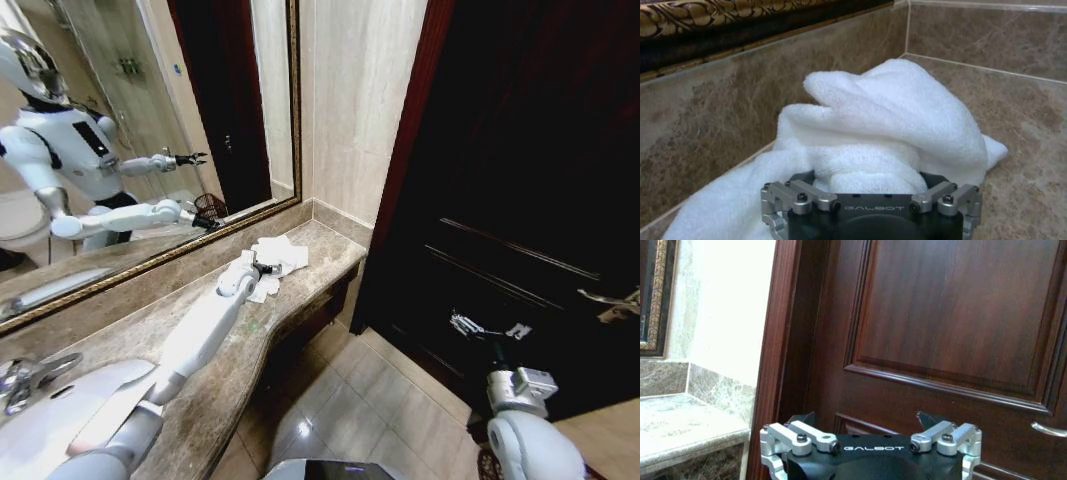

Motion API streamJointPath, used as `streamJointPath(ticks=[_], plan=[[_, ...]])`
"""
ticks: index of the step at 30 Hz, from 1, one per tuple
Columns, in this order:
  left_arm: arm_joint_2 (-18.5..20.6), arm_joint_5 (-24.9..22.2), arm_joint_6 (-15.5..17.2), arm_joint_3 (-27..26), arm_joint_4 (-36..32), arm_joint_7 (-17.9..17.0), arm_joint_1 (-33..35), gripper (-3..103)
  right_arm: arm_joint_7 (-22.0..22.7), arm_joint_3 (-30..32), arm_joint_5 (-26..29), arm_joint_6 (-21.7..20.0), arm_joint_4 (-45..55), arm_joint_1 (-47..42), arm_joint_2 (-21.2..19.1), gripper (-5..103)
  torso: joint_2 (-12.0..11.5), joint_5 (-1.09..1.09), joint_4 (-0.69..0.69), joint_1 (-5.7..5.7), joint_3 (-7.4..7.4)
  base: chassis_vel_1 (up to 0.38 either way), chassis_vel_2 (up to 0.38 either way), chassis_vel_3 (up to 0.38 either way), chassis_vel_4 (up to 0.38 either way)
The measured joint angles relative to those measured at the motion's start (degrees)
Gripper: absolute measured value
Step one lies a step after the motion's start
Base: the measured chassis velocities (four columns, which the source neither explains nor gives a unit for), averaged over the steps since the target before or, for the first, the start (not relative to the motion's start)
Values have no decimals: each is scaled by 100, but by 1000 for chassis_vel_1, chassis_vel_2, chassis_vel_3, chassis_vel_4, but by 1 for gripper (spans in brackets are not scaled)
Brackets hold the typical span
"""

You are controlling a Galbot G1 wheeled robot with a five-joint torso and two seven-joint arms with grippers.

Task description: Discard the used towel into the hamper.

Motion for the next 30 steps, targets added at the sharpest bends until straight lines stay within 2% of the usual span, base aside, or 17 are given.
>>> streamJointPath(ticks=[3,6,8,11,12,15,16,18,20,24,30], plan=[[3,1,-25,-3,-32,-4,27,98,0,16,3,20,1,-16,10,100,1,0,0,0,0,0,0,0,0],[-1,44,-90,0,-47,-85,64,83,-6,26,24,36,12,-48,30,100,1,0,0,0,0,0,0,0,0],[-3,51,-94,1,-53,-102,69,83,-7,26,32,36,25,-51,31,100,1,0,-1,0,0,0,0,0,0],[-9,54,-94,2,-83,-133,77,67,-9,28,51,34,56,-39,19,100,1,0,0,0,0,0,0,0,0],[-9,54,-94,2,-83,-133,77,67,-9,28,51,34,56,-39,19,100,1,0,0,0,0,0,0,0,0],[1,54,-85,0,-111,-133,91,51,-9,32,73,26,85,-20,3,100,1,0,0,0,0,0,0,0,0],[1,54,-85,0,-111,-133,91,51,-9,32,73,26,85,-20,3,100,1,0,0,0,0,0,0,0,0],[4,54,-84,-12,-125,-133,101,40,-8,36,81,24,103,-29,2,100,1,0,0,0,0,0,0,0,0],[4,55,-84,-15,-129,-133,105,40,-9,38,83,24,110,-37,2,100,1,0,0,0,0,0,0,0,0],[-36,151,-103,-44,-158,-134,149,25,-7,58,87,26,149,-109,7,100,1,0,0,0,0,0,0,0,0],[-71,206,-242,-109,-298,-164,261,16,4,82,142,26,245,-186,-23,100,0,-1,0,0,0,0,0,0,0]])
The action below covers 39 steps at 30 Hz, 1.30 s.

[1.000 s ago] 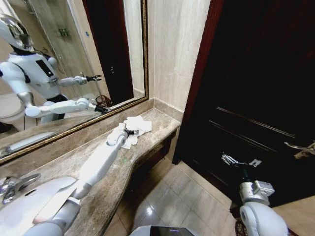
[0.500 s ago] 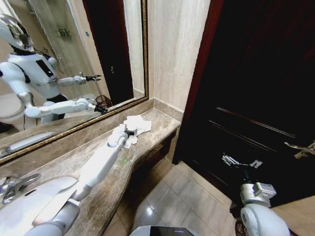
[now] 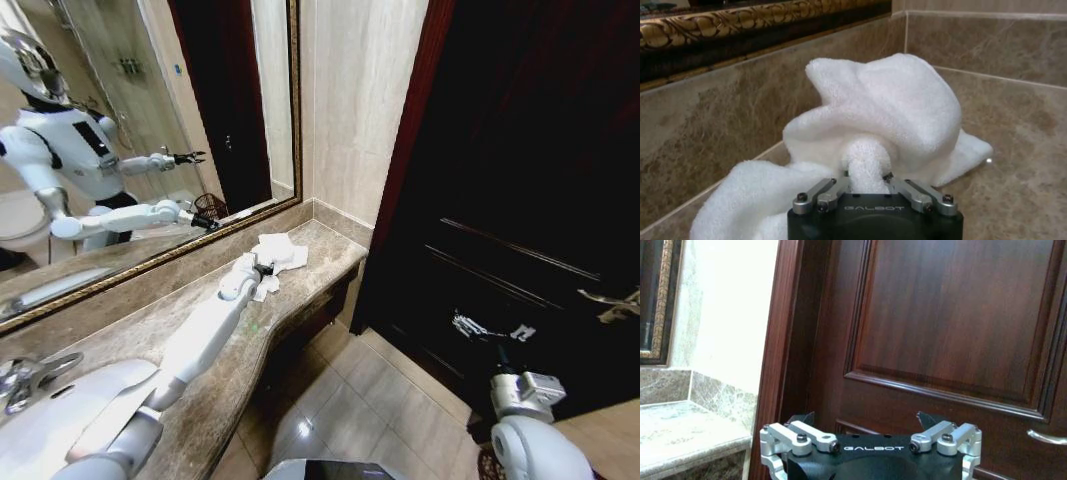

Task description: Discard the used towel into the hamper.

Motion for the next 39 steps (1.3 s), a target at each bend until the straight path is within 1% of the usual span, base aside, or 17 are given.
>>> streamJointPath(ticks=[2,6,10,11,13,14,16,18,19,22,23,25,26,30,31,34,39], plan=[[41,1,-319,-72,-187,7,114,14,4,8,47,0,34,-10,-26,100,0,-2,-1,0,0,0,0,0,0],[165,132,-630,-386,-757,0,464,14,17,-11,84,0,47,-17,-28,100,0,-1,-2,0,0,0,0,0,0],[407,370,-706,-914,-1672,-49,1098,14,20,-40,126,1,79,-42,-29,100,0,-1,1,0,0,0,0,0,0],[407,370,-706,-914,-1672,-49,1098,14,20,-40,126,1,79,-42,-29,100,0,-1,1,0,0,0,0,0,0],[616,424,-709,-1416,-2593,-50,1742,14,18,-73,206,-13,129,-55,-46,100,0,-1,3,0,0,0,0,0,0],[616,424,-709,-1416,-2593,-50,1742,14,18,-73,206,-13,129,-55,-46,100,0,-1,3,0,0,0,0,0,0],[729,448,-709,-1778,-3265,-69,2291,14,-4,-84,250,-45,162,-58,-59,100,0,0,3,-1,-1,0,0,0,0],[758,446,-704,-2151,-3886,-186,2898,14,-34,-90,305,-77,190,-57,-88,100,0,-1,-1,-1,-1,0,0,0,0],[758,446,-704,-2151,-3886,-186,2898,14,-34,-90,305,-77,190,-57,-88,100,0,-1,-1,-1,-1,0,0,0,0],[666,531,-723,-2877,-4700,-259,3865,14,-113,-92,400,-135,200,-38,-172,100,0,0,-1,-1,-2,0,0,0,0],[666,531,-723,-2877,-4700,-259,3865,14,-113,-92,400,-135,200,-38,-172,100,0,0,-1,-1,-2,0,0,0,0],[436,784,-925,-3458,-5136,-102,4514,14,-172,-72,517,-186,200,10,-244,100,0,1,0,-1,-2,0,0,0,0],[436,784,-925,-3458,-5136,-102,4514,14,-172,-72,517,-186,200,10,-244,100,0,1,0,-1,-2,0,0,0,0],[-343,1202,-1797,-4387,-5556,693,5825,14,-200,22,748,-303,184,79,-502,100,1,0,2,-1,-2,0,0,0,0],[-343,1202,-1797,-4387,-5556,693,5825,14,-200,22,748,-303,184,79,-502,100,1,0,2,-1,-2,0,0,0,0],[-835,1347,-2319,-4559,-5830,966,6457,14,-268,111,835,-315,112,146,-657,100,1,1,2,-2,-1,0,0,0,0],[-1176,1605,-2718,-4549,-5984,1188,6775,14,-306,198,955,-333,85,151,-765,100,1,2,-1,0,-1,0,0,0,0]])
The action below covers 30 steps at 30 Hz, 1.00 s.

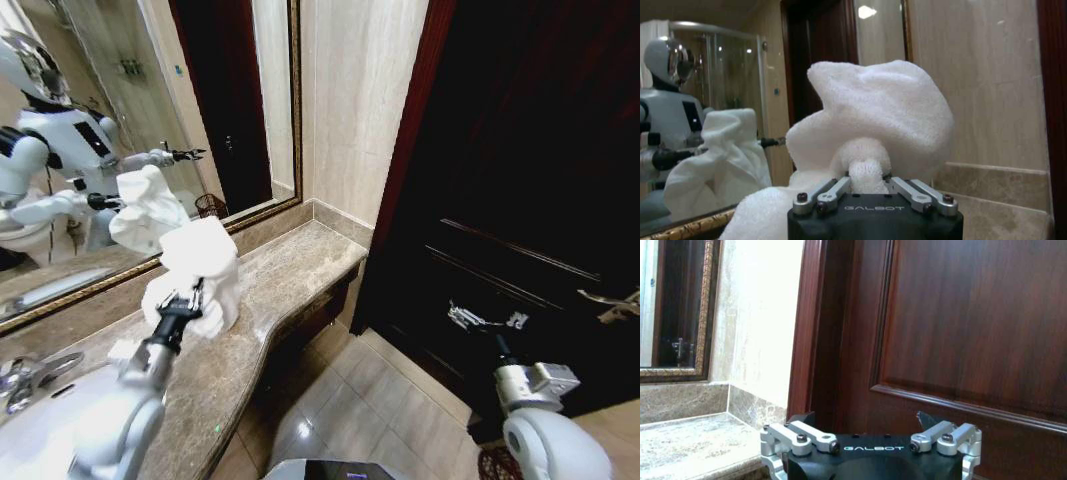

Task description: Discard the used towel into the hamper.

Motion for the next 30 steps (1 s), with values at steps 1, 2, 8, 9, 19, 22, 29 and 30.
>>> streamJointPath(ticks=[1,2,8,9,19,22,29,30], plan=[[-60,61,-91,16,-15,38,50,14,-2,24,32,2,-11,-21,-30,100,0,0,0,0,0,0,0,0,0],[-91,103,-135,28,-17,55,72,14,-3,46,56,16,-27,-50,-59,100,0,0,0,0,0,0,0,0,0],[-121,196,-175,83,-17,72,44,14,-26,166,201,37,-37,-156,-182,100,-1,0,0,0,0,0,0,0,0],[-121,215,-154,118,-17,72,19,14,-26,190,232,37,-36,-163,-214,100,-1,0,0,0,0,0,0,0,0],[-241,499,-139,472,5,40,-33,14,-12,350,360,40,-15,-269,-310,100,-1,-1,1,1,1,0,0,0,0],[-300,589,-143,555,-59,39,-16,14,-7,365,378,56,14,-341,-306,100,-1,-1,1,1,1,0,0,0,0],[-378,813,-142,763,-209,31,60,14,-3,357,379,109,91,-479,-246,100,-1,-1,0,1,1,0,0,0,0],[-378,813,-142,763,-209,31,60,14,-3,357,379,109,91,-479,-246,100,-1,-1,0,1,1,0,0,0,0]])
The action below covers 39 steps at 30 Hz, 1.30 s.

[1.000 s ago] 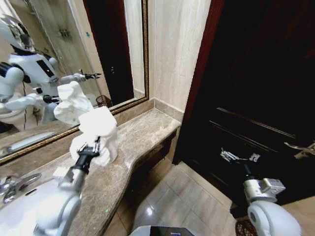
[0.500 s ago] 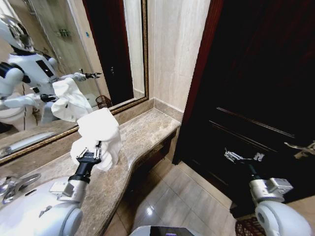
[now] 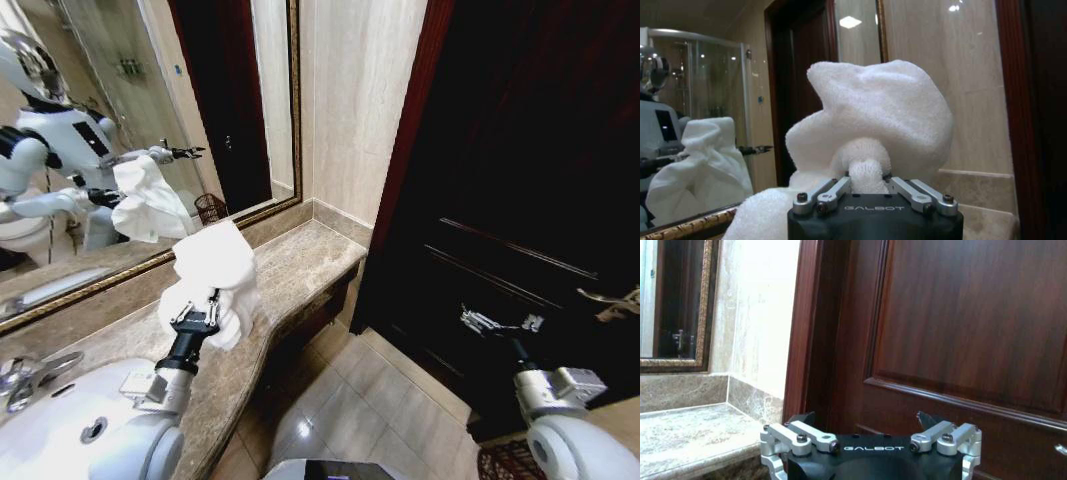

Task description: Discard the used towel into the hamper.

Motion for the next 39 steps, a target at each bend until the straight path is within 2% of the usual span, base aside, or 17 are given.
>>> streamJointPath(ticks=[16,26,35,39], plan=[[-36,199,0,256,-119,6,100,14,24,169,112,121,7,-178,-20,100,1,-1,0,-1,-1,61,-57,-67,59],[47,-162,-222,33,75,263,124,14,18,325,225,152,-160,-171,-102,100,0,0,2,0,0,40,-54,-53,57],[3,-209,-346,-53,175,322,132,14,6,298,184,175,-174,-194,-71,100,0,-1,1,0,0,73,-56,-78,64],[-55,-114,-345,78,176,265,112,14,5,195,97,177,-169,-167,-26,100,0,0,0,-1,0,88,-101,-100,100]])
